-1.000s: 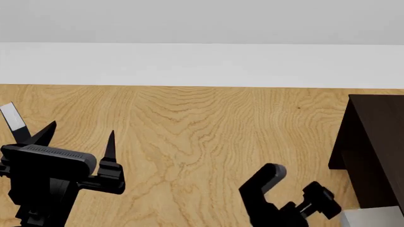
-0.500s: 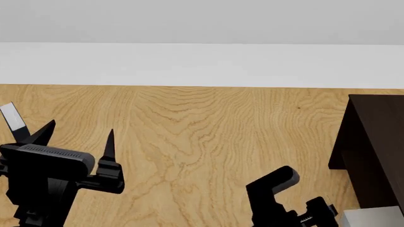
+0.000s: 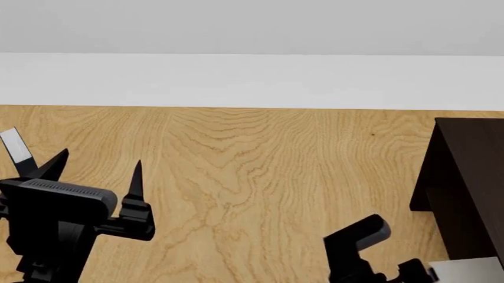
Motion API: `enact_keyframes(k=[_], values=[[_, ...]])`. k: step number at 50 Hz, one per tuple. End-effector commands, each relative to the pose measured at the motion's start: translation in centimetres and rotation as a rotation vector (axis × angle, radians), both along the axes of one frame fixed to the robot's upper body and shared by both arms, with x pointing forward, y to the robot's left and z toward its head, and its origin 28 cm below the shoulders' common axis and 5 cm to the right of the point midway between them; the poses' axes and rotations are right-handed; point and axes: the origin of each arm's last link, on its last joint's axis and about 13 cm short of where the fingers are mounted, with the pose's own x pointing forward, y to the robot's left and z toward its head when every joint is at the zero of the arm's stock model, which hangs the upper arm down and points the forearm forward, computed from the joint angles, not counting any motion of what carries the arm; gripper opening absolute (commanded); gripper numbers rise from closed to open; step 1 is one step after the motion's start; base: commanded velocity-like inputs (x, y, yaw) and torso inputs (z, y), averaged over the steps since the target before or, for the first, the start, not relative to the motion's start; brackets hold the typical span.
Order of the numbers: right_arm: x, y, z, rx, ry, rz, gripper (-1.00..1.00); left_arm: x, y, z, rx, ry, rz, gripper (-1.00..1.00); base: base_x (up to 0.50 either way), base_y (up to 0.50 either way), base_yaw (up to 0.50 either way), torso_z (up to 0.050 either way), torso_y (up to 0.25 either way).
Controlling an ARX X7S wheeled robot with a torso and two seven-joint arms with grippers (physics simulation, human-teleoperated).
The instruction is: Pick up the book on the right and place it on the cabinet shelf.
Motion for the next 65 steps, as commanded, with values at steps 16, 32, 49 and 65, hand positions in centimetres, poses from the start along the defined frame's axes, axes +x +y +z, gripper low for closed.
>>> enact_keyframes(k=[16, 32, 49, 65], values=[[-0.6, -1.6, -0.2, -0.021, 0.043, -0.051, 1.0, 0.0, -0.1, 0.0, 0.002, 0.0, -0.002, 1.0, 0.0, 0.0, 0.0, 0.0, 0.0], [-0.6, -3.1, 0.2, -0.065, 0.069, -0.067, 1.0, 0.1, -0.2, -0.2, 0.009, 0.003, -0.004, 1.0, 0.0, 0.0, 0.0, 0.0, 0.0], [-0.1, -4.5, 1.3, -0.185, 0.022, -0.076, 1.0, 0.1, -0.3, -0.4, 0.016, 0.009, -0.006, 1.0, 0.0, 0.0, 0.0, 0.0, 0.0], [-0.6, -5.3, 1.4, -0.306, 0.053, -0.112, 1.0, 0.2, -0.3, -0.5, 0.015, 0.013, -0.008, 1.0, 0.0, 0.0, 0.0, 0.0, 0.001]])
